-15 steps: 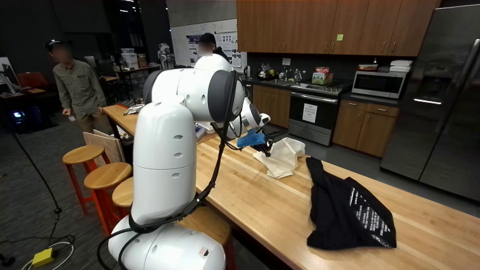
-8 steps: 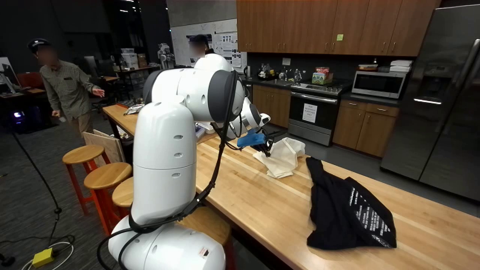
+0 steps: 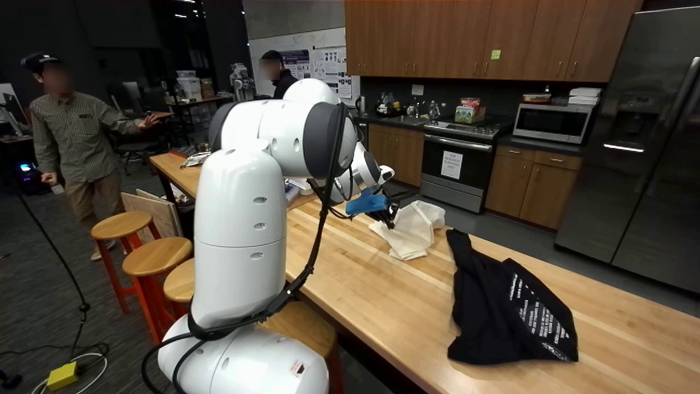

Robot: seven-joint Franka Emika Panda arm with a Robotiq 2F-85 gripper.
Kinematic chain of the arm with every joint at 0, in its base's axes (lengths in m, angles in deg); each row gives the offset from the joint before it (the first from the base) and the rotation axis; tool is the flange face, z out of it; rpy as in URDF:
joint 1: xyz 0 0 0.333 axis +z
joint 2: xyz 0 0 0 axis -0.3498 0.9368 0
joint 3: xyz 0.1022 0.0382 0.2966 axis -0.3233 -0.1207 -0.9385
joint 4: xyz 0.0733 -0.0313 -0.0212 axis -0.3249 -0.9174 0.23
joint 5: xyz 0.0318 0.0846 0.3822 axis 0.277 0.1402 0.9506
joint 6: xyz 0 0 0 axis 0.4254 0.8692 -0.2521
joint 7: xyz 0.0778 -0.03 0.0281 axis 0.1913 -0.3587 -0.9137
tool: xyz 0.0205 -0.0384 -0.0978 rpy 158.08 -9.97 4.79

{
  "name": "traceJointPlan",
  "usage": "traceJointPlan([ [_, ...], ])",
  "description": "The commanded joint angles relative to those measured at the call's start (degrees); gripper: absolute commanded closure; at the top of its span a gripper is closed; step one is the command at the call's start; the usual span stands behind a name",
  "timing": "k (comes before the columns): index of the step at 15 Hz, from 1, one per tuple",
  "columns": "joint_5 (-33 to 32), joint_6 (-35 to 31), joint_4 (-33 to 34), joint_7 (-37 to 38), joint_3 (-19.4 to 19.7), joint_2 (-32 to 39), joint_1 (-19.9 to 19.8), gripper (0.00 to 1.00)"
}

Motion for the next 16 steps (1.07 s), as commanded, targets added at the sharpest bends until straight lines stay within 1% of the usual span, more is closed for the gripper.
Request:
traceJointPlan([
  [1,0.42,-0.01,0.04,-0.31,0.85,-0.04,0.81,1.00],
  [10,0.16,-0.11,0.07,-0.20,1.00,0.08,0.96,1.00],
  [14,-4.11,0.46,0.28,4.11,2.68,0.48,2.09,1.00],
  [16,-5.36,0.85,0.21,5.90,3.42,0.88,1.77,1.00],
])
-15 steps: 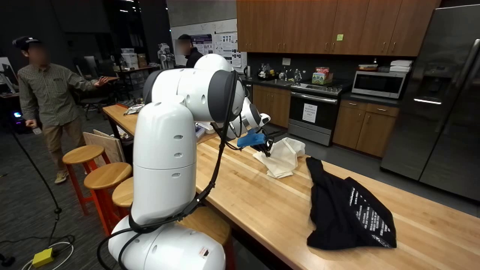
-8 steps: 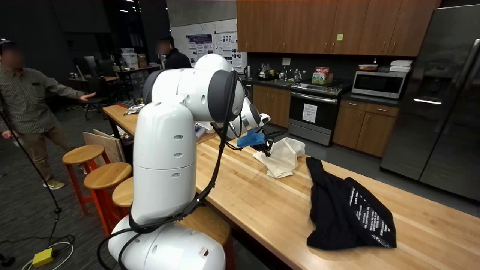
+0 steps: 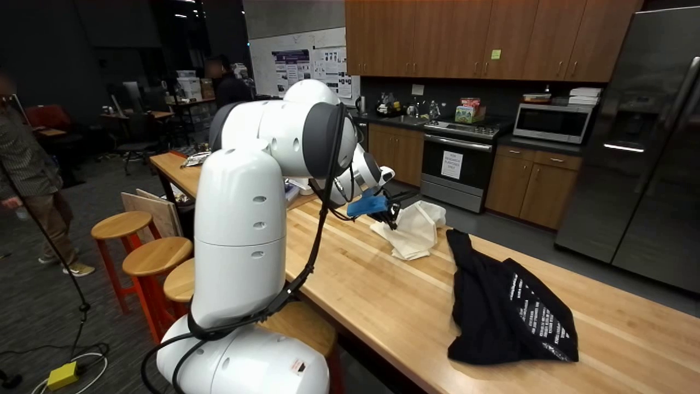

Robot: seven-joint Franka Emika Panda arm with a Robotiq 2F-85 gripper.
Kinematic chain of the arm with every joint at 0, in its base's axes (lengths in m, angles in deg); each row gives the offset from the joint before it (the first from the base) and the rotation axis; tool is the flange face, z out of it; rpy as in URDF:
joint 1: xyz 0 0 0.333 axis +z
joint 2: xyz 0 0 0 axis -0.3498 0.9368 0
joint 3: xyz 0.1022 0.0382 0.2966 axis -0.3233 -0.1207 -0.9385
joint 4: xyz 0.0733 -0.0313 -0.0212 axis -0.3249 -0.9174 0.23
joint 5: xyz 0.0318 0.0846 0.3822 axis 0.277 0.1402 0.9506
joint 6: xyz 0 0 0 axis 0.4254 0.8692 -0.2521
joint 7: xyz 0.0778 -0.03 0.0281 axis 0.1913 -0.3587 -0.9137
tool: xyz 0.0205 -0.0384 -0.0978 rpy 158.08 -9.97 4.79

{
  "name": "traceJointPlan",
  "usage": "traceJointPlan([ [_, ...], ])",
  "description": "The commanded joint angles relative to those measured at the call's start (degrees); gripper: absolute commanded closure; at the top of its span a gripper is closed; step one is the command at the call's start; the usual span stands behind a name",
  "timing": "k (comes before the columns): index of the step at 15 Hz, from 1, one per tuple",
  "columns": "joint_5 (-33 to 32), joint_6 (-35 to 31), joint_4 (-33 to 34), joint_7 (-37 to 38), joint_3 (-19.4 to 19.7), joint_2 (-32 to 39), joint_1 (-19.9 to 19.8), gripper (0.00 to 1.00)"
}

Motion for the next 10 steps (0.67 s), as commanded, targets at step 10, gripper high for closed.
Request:
traceJointPlan([
  [10,-20.84,2.66,0.90,14.37,0.86,-1.61,4.05,1.00],
])
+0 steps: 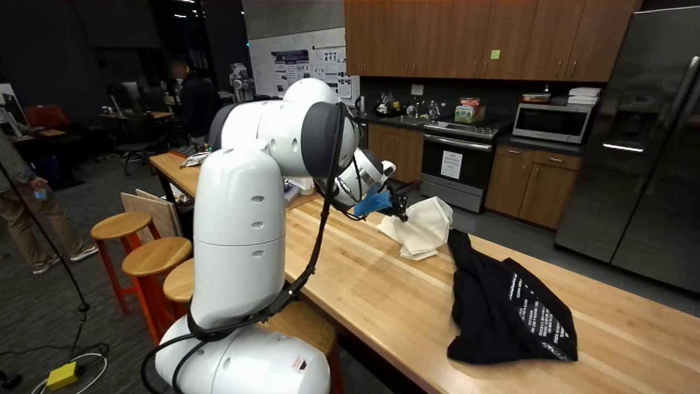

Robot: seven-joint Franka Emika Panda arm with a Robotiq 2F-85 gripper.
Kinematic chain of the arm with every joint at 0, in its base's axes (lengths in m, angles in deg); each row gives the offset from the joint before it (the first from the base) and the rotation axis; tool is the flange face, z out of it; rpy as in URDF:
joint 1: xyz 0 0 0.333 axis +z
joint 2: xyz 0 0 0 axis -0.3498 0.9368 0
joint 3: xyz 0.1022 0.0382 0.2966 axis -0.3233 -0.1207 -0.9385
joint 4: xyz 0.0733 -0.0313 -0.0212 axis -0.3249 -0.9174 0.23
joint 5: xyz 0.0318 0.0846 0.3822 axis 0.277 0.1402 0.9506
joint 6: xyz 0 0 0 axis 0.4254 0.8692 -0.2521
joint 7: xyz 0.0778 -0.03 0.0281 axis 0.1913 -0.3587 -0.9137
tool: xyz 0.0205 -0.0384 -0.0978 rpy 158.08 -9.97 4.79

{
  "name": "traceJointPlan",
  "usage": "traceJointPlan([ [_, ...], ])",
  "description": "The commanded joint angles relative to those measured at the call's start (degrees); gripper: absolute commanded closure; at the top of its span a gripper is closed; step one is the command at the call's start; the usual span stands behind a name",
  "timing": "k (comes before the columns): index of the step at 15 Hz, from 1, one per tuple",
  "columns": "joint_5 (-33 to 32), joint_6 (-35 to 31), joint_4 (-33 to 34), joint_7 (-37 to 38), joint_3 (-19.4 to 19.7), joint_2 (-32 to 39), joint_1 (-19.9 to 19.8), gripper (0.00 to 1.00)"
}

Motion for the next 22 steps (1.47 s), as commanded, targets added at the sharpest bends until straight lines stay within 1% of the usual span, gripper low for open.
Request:
traceJointPlan([
  [1,-9.39,2.21,-0.90,4.86,-2.55,-1.42,3.13,1.00],
  [3,-12.77,3.50,-0.40,6.13,-4.78,-0.52,4.25,1.00],
  [5,-14.79,4.59,-0.16,6.85,-6.62,0.13,4.80,1.00],
  [8,-15.64,5.18,-0.90,7.29,-8.16,-0.19,4.23,1.00],
  [13,-14.84,4.17,-2.16,8.33,-7.44,-1.23,1.47,1.00],
  [18,-12.86,1.94,-3.48,9.79,-6.16,-2.88,-3.21,1.00],
  [22,-11.45,-0.46,-4.62,10.62,-4.86,-4.19,-6.15,1.00],
])
